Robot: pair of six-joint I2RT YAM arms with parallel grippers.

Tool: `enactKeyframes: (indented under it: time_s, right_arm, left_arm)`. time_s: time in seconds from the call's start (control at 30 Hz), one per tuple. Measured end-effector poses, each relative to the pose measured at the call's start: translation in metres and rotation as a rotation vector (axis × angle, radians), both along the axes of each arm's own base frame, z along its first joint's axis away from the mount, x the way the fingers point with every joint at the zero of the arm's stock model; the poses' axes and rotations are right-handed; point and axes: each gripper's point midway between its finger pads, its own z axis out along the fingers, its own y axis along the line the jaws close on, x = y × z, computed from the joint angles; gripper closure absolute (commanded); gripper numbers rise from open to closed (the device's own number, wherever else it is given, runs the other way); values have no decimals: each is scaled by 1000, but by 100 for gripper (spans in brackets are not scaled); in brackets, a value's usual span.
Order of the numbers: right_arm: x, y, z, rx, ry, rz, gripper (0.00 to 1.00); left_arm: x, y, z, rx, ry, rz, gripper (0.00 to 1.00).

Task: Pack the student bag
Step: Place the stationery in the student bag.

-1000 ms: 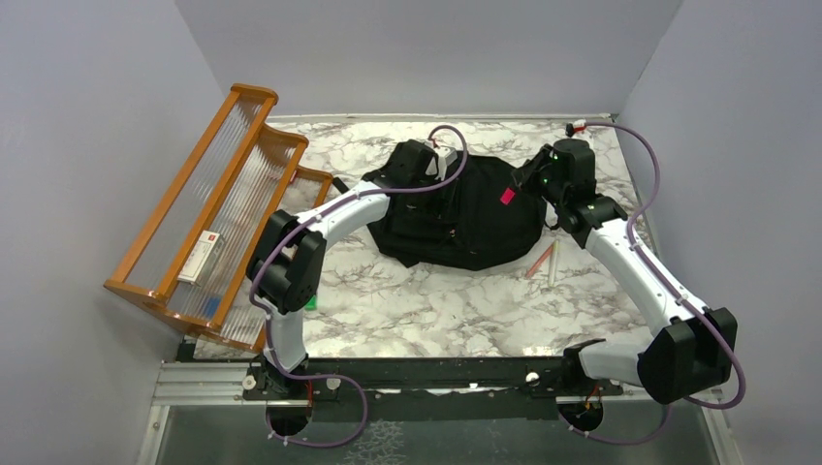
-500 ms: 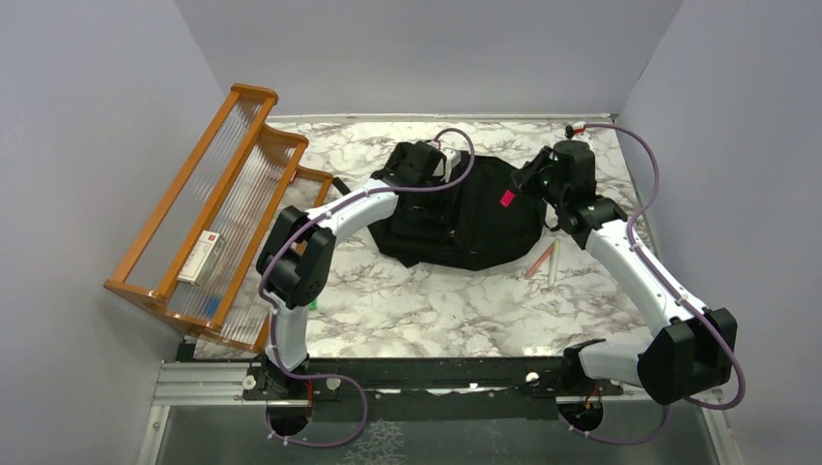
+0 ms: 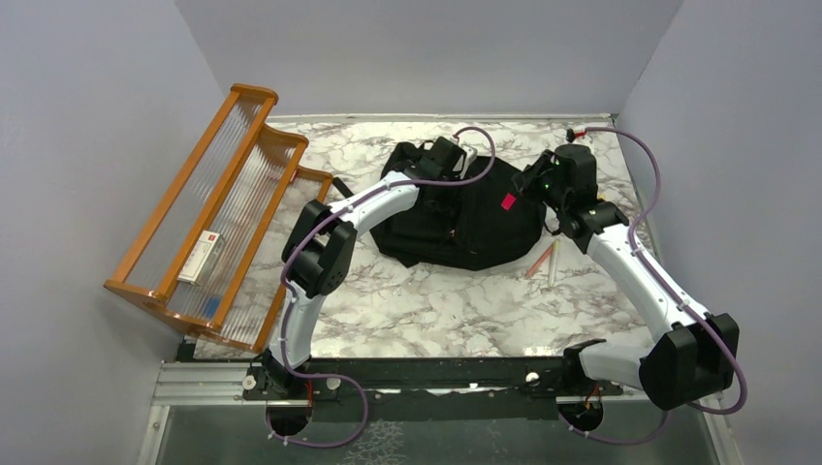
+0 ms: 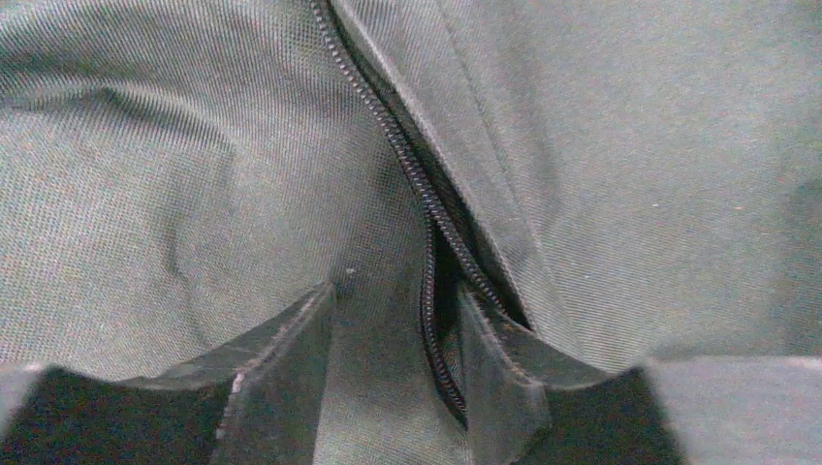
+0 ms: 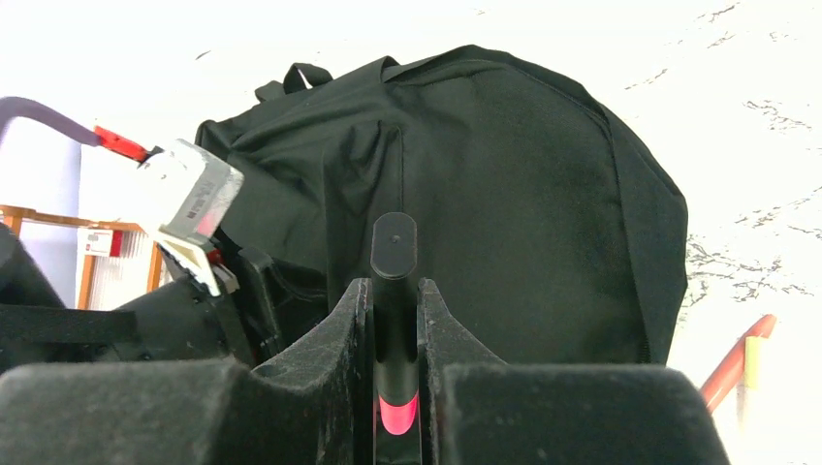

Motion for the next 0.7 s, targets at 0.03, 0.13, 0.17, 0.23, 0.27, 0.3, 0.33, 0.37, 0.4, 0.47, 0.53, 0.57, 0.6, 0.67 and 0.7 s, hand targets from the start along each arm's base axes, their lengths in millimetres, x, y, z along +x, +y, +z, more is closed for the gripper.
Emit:
enactKeyframes:
  time_s: [0.03, 0.13, 0.17, 0.23, 0.27, 0.3, 0.33, 0.37, 0.4, 0.47, 0.53, 0.57, 0.6, 0.67, 0.7]
  right_arm:
    - [0, 0, 0, 1, -1, 0, 100]
    - [-1, -2, 2, 2, -7, -2, 100]
    - [-1, -1, 3, 3, -7, 1, 100]
    - [-2, 1, 3, 10, -7, 13, 100]
    - [-3, 3, 3, 14, -6, 22, 100]
    - [-3, 5, 4, 20, -8, 34, 100]
    - [-3, 7, 4, 27, -9, 45, 99]
    - [-4, 10, 5, 34, -9, 59, 100]
    - [-5, 14, 5, 44, -9, 77, 100]
    - [-6, 21, 6, 69, -7, 112, 100]
    - [-6, 30, 6, 101, -1, 150, 100]
    - [-6, 35, 4, 117, 7, 168, 100]
    - [-5, 39, 2, 130, 13, 181, 100]
    - [-3, 47, -6, 160, 38, 209, 100]
    - [-2, 51, -10, 175, 51, 220, 100]
  left_arm:
    - [0, 2, -3, 17, 0, 3, 61]
    - [1, 8, -5, 54, -12, 12, 73]
    - [3, 10, -5, 65, -19, 16, 76]
    - [3, 12, -5, 77, -25, 18, 79]
    - [3, 13, -5, 83, -26, 18, 81]
    - [3, 13, -4, 87, -27, 19, 84]
    - [3, 13, -4, 90, -29, 19, 87]
    - [4, 13, -2, 92, -31, 19, 90]
    - [4, 12, 0, 91, -35, 19, 94]
    - [6, 11, 6, 89, -46, 24, 98]
    - [9, 11, 12, 86, -60, 31, 100]
    - [10, 12, 17, 83, -69, 39, 100]
    - [11, 12, 19, 83, -74, 42, 100]
    - [12, 14, 28, 76, -91, 53, 100]
    - [12, 15, 33, 72, -99, 58, 100]
